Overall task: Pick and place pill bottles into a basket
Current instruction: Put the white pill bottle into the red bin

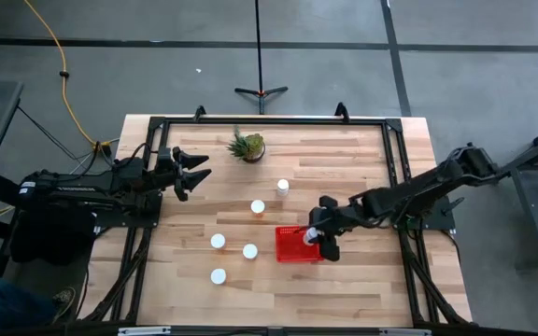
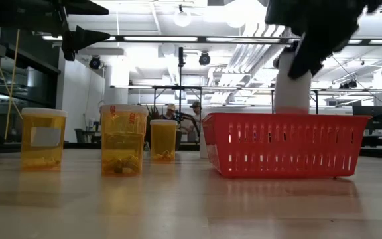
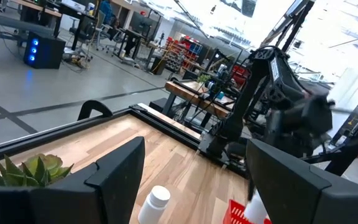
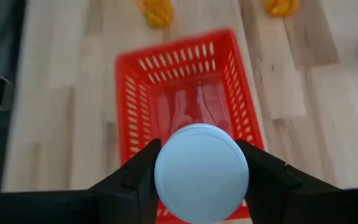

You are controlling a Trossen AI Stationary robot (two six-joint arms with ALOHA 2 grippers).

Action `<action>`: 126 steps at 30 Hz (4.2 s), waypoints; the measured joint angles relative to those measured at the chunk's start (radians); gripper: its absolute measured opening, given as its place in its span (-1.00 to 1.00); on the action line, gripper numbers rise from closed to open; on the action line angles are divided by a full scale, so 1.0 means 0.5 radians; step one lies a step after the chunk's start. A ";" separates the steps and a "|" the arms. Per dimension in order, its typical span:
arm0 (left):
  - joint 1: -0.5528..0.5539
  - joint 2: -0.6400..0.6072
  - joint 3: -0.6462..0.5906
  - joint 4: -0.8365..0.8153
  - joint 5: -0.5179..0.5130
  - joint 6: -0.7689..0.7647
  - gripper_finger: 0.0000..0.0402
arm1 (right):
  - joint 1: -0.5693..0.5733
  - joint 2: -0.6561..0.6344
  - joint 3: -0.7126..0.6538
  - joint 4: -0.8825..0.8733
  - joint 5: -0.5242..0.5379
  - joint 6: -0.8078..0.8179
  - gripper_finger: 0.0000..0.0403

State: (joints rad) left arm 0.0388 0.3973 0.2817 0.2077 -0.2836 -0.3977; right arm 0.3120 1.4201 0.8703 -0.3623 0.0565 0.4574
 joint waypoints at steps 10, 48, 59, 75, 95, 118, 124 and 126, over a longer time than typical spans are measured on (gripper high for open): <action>0.000 -0.001 0.000 0.001 0.000 0.000 0.57 | 0.007 0.210 0.000 0.014 0.080 -0.063 -0.17; 0.001 -0.001 0.000 -0.001 0.008 -0.001 0.57 | 0.004 0.381 -0.004 0.068 0.077 -0.150 -0.01; 0.000 -0.001 0.000 -0.001 0.006 0.000 0.57 | 0.004 0.381 -0.004 0.060 -0.027 -0.107 0.28; 0.000 0.000 0.000 -0.001 -0.002 0.000 0.57 | 0.004 0.382 0.215 -0.138 0.023 -0.162 0.33; 0.000 -0.001 0.000 -0.001 0.023 -0.024 0.57 | -0.430 0.381 0.430 0.004 0.704 0.068 0.33; 0.000 -0.001 0.001 0.015 -0.049 -0.057 0.57 | -0.930 0.556 0.430 0.316 0.100 -0.622 0.33; 0.000 -0.001 0.001 0.014 -0.053 -0.053 0.57 | -0.926 0.558 0.430 0.316 -0.112 -1.169 0.33; 0.000 0.000 0.001 0.014 -0.053 -0.053 0.57 | -0.929 0.574 0.430 0.317 -0.147 -1.242 0.33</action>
State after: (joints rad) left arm 0.0387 0.3972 0.2820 0.2146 -0.3103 -0.4241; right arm -0.1524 1.7069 1.0855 -0.2037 -0.0170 -0.1637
